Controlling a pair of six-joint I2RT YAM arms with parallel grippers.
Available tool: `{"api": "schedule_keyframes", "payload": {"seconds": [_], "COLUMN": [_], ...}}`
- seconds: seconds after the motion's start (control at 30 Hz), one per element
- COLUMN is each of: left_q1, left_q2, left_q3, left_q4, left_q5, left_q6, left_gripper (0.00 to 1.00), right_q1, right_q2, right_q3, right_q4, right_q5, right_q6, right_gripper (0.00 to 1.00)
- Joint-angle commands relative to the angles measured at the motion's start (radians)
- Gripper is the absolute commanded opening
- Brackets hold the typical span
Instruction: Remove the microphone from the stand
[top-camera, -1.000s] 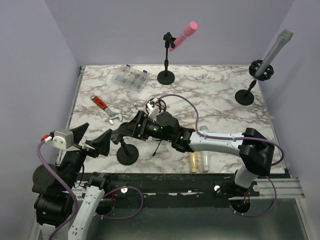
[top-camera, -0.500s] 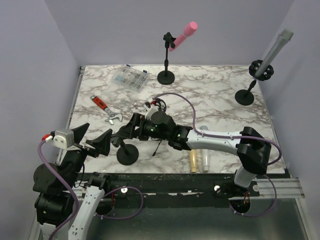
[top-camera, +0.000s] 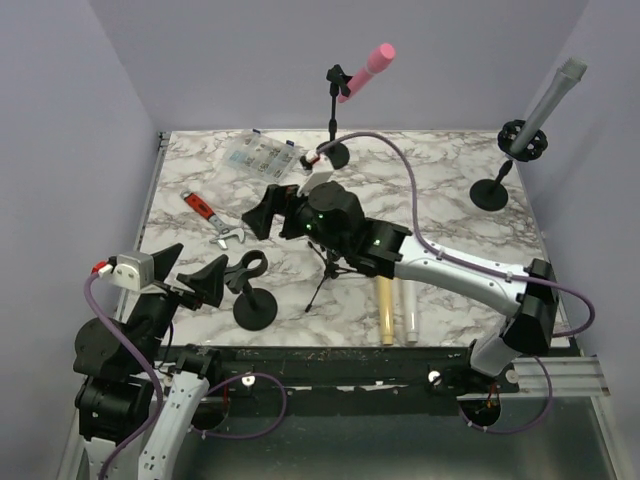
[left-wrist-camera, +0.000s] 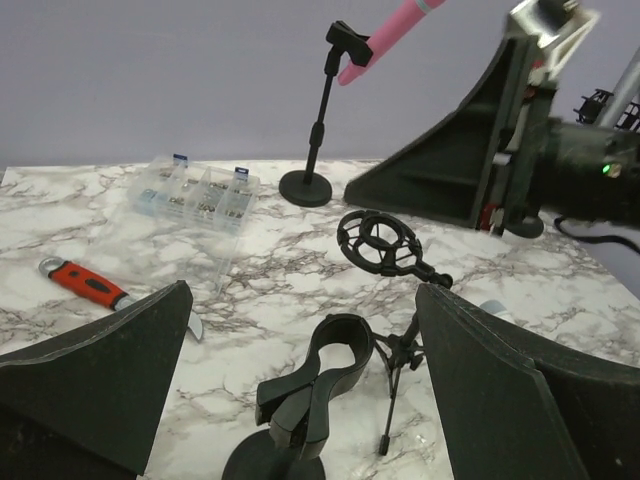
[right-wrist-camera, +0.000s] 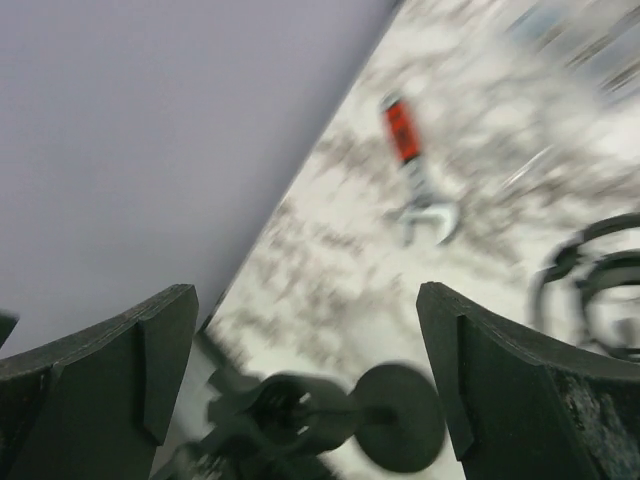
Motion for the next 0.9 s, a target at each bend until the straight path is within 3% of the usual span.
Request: {"api": "schedule_keyframes", "payload": {"seconds": [0.0,0.1,0.23,0.4,0.63,0.87], "left_q1": [-0.002,-0.003,-0.002,-0.003,-0.002,-0.002], "left_q2": [0.02,0.04,0.058,0.079,0.085,0.083], "left_q3": [-0.037,-0.049,-0.057,-0.049,-0.047,-0.027], "left_q4": [0.06,0.086,0.113,0.127,0.129,0.092], "left_q5": [-0.001,0.009,0.04,0.082,0.113,0.102], "left_q6": [-0.002,-0.006,-0.028,-0.066,-0.104,-0.099], "left_gripper": [0.98,0.98,0.98,0.98,0.98,0.98], "right_q1": [-0.043,-0.139,-0.336,-0.459,-0.577,-0.601], "right_q2": [-0.117,-0.145,-0.091,0.087,0.337,0.55], "right_q3": [-0.068,-0.124,-0.115,-0.053,0.221,0.464], "right_q4": [0.096,0.308,0.468,0.846,0.827,0.81], "right_q5": [0.482,0.64,0.603,0.545,0.397,0.432], "right_q6": [-0.243,-0.338,-0.314,-0.54,-0.495,-0.476], "right_gripper": [0.99,0.97,0.96,1.0,1.0,0.96]}}
